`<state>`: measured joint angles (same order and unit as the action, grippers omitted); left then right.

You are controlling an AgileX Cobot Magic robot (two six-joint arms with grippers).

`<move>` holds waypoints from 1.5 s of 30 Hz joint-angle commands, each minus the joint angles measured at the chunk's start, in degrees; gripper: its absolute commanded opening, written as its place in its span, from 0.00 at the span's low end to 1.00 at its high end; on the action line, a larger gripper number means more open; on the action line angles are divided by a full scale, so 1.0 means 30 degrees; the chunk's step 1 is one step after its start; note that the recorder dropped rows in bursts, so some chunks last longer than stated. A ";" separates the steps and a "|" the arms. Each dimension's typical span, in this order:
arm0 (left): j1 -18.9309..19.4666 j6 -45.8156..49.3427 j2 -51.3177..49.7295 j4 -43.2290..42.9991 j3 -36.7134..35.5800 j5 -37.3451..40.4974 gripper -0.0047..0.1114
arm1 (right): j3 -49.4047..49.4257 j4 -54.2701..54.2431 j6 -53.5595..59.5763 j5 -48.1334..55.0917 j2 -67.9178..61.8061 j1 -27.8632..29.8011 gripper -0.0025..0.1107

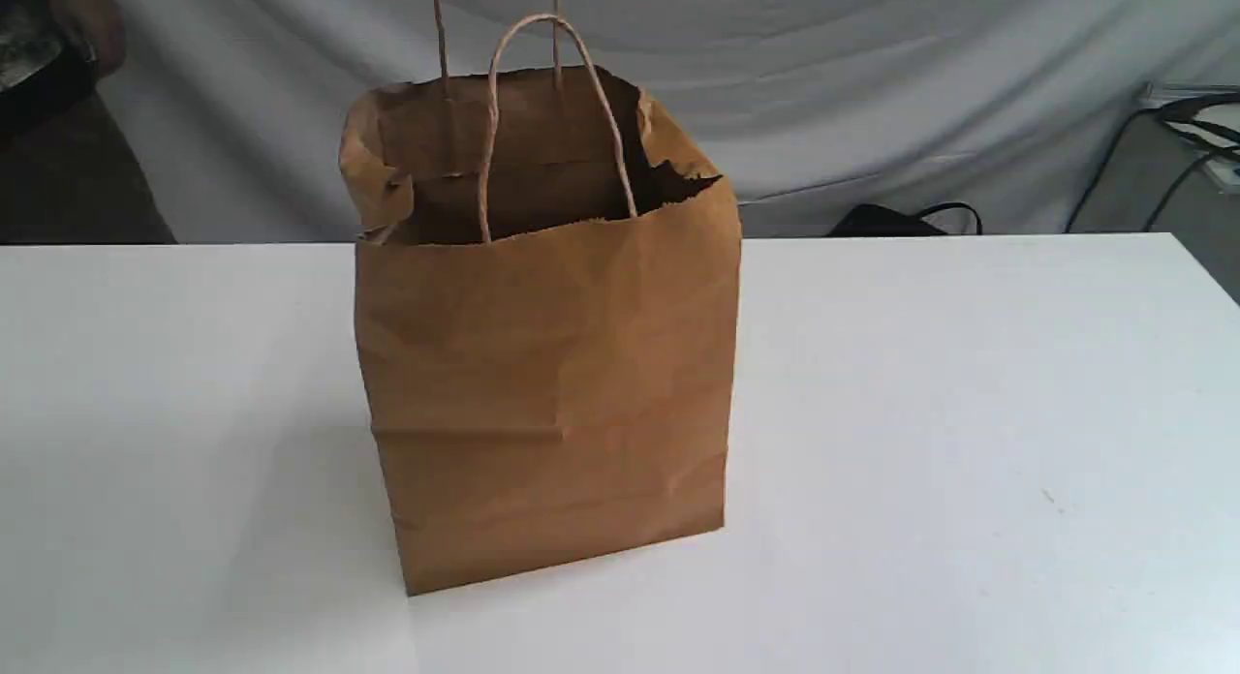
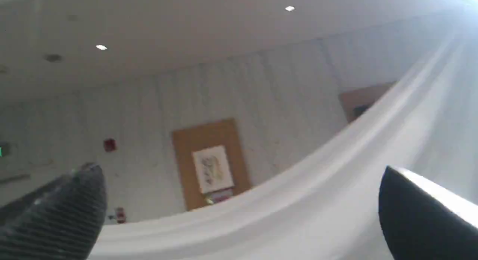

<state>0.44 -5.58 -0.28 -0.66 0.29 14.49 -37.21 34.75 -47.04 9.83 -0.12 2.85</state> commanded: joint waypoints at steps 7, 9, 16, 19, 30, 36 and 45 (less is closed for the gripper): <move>0.0045 0.0024 0.0092 -0.0066 -0.0096 -0.0184 0.04 | 0.3083 -0.5720 0.1556 -0.3966 0.0041 -0.0034 0.88; 0.0045 0.0024 0.0092 -0.0066 -0.0096 -0.0184 0.04 | 0.3889 -0.5720 0.1556 -0.4235 0.0041 -0.0034 0.88; 0.0045 0.0024 0.0092 -0.0066 -0.0096 -0.0184 0.04 | 0.6181 -0.4933 0.1472 -0.4052 0.0041 -0.0034 0.88; 0.0045 0.0024 0.0092 -0.0066 -0.0096 -0.0184 0.04 | 0.7462 -0.4935 0.0461 -0.4689 0.0041 -0.0034 0.88; 0.0045 0.0024 0.0092 -0.0066 -0.0096 -0.0184 0.04 | 1.0732 -0.4393 0.0050 -0.6399 0.0041 -0.0034 0.85; 0.0045 0.0024 0.0092 -0.0066 -0.0096 -0.0184 0.04 | 1.2349 -0.4127 0.0118 -0.6231 0.0041 -0.0034 0.68; 0.0045 0.0024 0.0092 -0.0066 -0.0096 -0.0184 0.04 | 1.2402 -0.4127 -0.0308 -0.5011 0.0041 -0.0034 0.09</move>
<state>0.44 -5.34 -0.28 -0.66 0.29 14.49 -0.16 21.71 -47.74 -6.09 -0.22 2.85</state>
